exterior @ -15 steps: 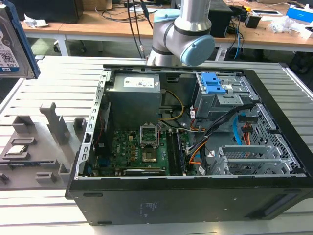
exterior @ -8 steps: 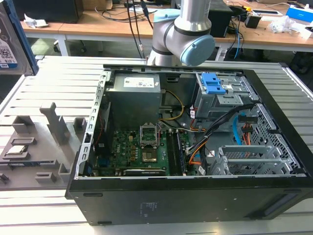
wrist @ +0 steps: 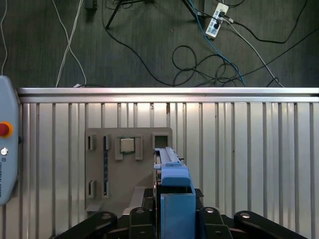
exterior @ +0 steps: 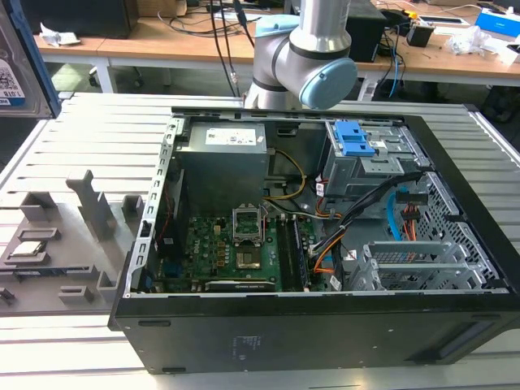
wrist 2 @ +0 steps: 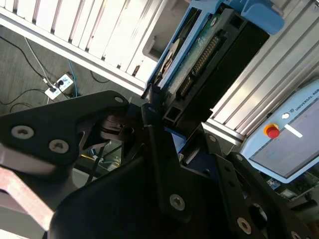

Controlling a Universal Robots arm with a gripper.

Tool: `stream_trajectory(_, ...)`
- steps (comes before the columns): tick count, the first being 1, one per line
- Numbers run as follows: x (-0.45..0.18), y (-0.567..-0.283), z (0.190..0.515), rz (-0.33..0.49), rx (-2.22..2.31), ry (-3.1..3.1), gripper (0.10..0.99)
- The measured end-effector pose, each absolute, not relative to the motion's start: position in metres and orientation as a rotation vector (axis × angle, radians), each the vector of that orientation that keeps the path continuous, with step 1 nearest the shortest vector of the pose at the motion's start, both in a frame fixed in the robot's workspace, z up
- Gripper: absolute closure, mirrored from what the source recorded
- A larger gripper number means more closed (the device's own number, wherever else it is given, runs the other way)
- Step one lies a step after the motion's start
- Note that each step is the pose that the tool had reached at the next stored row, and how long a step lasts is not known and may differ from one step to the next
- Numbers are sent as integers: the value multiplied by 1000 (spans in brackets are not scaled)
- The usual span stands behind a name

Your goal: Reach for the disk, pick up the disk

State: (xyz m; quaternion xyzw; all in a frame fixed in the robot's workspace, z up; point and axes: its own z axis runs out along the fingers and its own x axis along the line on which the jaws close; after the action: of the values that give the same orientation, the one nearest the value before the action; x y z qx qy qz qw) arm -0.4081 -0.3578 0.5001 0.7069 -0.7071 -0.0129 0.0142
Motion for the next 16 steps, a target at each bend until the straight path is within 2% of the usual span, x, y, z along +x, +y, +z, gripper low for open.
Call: stream_trajectory(16, -389, -358, 501, -40, 2201, -2201, 718)
